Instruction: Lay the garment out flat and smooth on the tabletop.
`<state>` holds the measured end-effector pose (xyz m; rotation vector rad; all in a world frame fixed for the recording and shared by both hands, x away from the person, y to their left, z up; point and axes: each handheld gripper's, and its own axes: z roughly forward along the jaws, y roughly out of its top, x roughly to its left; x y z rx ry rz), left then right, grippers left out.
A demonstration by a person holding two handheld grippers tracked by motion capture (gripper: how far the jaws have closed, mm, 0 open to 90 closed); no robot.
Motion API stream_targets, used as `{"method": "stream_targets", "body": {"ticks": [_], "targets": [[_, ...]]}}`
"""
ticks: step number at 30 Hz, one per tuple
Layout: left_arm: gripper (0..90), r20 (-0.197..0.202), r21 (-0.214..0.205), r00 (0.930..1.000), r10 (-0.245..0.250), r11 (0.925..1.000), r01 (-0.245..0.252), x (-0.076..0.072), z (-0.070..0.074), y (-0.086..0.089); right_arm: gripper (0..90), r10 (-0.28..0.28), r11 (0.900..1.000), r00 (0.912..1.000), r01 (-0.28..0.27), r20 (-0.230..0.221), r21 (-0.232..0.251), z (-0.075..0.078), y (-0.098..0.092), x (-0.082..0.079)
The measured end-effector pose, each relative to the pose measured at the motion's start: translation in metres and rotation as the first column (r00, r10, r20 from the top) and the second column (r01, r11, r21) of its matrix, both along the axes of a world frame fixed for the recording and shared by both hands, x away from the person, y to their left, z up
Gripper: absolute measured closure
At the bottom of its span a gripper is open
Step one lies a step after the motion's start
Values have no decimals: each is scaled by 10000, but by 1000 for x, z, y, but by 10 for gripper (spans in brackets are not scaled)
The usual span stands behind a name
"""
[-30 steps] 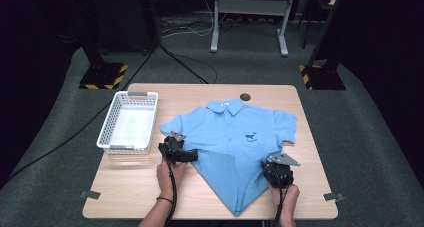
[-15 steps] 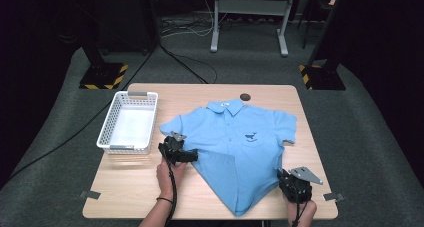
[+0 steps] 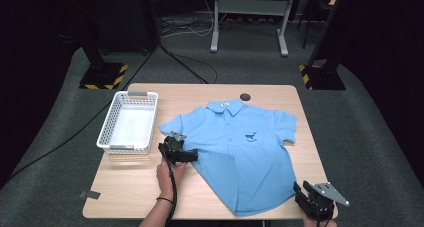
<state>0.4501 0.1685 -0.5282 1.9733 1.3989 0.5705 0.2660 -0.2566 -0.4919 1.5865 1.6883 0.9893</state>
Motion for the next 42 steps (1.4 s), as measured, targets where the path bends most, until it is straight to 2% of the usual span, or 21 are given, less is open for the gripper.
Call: {"method": "stream_targets", "body": {"ticks": [1, 4, 8, 10, 12, 13, 15, 17, 19, 21, 23, 24, 27, 28, 32, 34, 35, 38, 42], "targets": [[5, -1, 0, 10000, 2, 10000, -2, 0, 0, 0, 531, 68, 9999, 10000, -68, -24, 112, 2, 0, 1], [5, -2, 4, 10000, 0, 10000, 0, 0, 0, 0, 439, 763, 9967, 9970, -758, -161, 281, 4, 10, 11], [6, -4, 10, 10000, -2, 10000, 2, 0, 0, 0, 328, 1738, 9848, 9788, -1726, -1085, 204, -9, 35, 37], [5, 2, 5, 10000, 0, 10000, 0, 0, 0, 0, 291, 1865, 9824, 9694, -1845, -1594, 276, -20, 43, 46], [5, 1, 3, 10000, 4, 10000, -4, 0, 0, 0, 258, 1839, 9829, 9650, -1812, -1868, 318, -29, 47, 50], [5, 1, -3, 10000, 9, 10000, -9, 0, 0, 0, 257, 1744, 9847, 9694, -1722, -1729, 278, -30, 47, 48], [6, 0, 7, 10000, -1, 10000, 1, 0, 0, 0, 240, 1590, 9872, 9723, -1586, -1716, 158, -31, 44, 45], [6, 0, 5, 10000, -1, 10000, 1, 0, 0, 0, 232, 1348, 9896, 9742, -1418, -1808, -261, -31, 40, 41], [5, 0, 3, 10000, 0, 10000, 0, 0, 0, 0, 185, 1147, 9893, 9753, -1293, -1888, -671, -32, 35, 38], [5, -3, 4, 10000, -3, 10000, 3, 0, 0, 0, 167, 1081, 9900, 9750, -1233, -1943, -678, -32, 28, 36], [6, -1, -7, 10000, 5, 10000, -5, 0, 0, 0, 76, 887, 9917, 9752, -1054, -2028, -735, -31, 21, 37], [6, 4, -13, 10000, 1, 10000, -1, 0, 0, 0, 63, 738, 9925, 9747, -925, -2112, -799, -31, 17, 38], [6, 4, -87, 9999, -136, 9999, 136, -1, 0, 1, 26, 493, 9951, 9862, -621, -1580, -775, -29, 5, 44], [6, 19, -186, 9998, -209, 9996, 209, -1, 0, 1, 9, 545, 9951, 9870, -662, -1514, -731, -28, 2, 48], [6, 24, -493, 9992, -403, 9980, 404, -3, 1, 4, 0, 771, 9935, 9849, -889, -1549, -708, -29, -7, 69], [7, 76, -627, 9993, -373, 9973, 377, -4, 1, 4, 0, 812, 9925, 9848, -940, -1533, -785, -30, -8, 73], [10, 228, -545, 9986, -485, 9973, 497, -6, 2, 4, 0, 876, 9882, 9796, -1083, -1809, -1079, -35, -9, 86], [11, 359, -582, 9980, -522, 9968, 542, -9, 4, 3, 0, 1067, 9862, 9780, -1271, -1790, -1064, -35, -10, 91], [16, 762, -1163, 9957, -528, 9913, 615, -17, 16, -3, 0, 1244, 9878, 9724, -1403, -1972, -684, -36, -13, 94]]}}
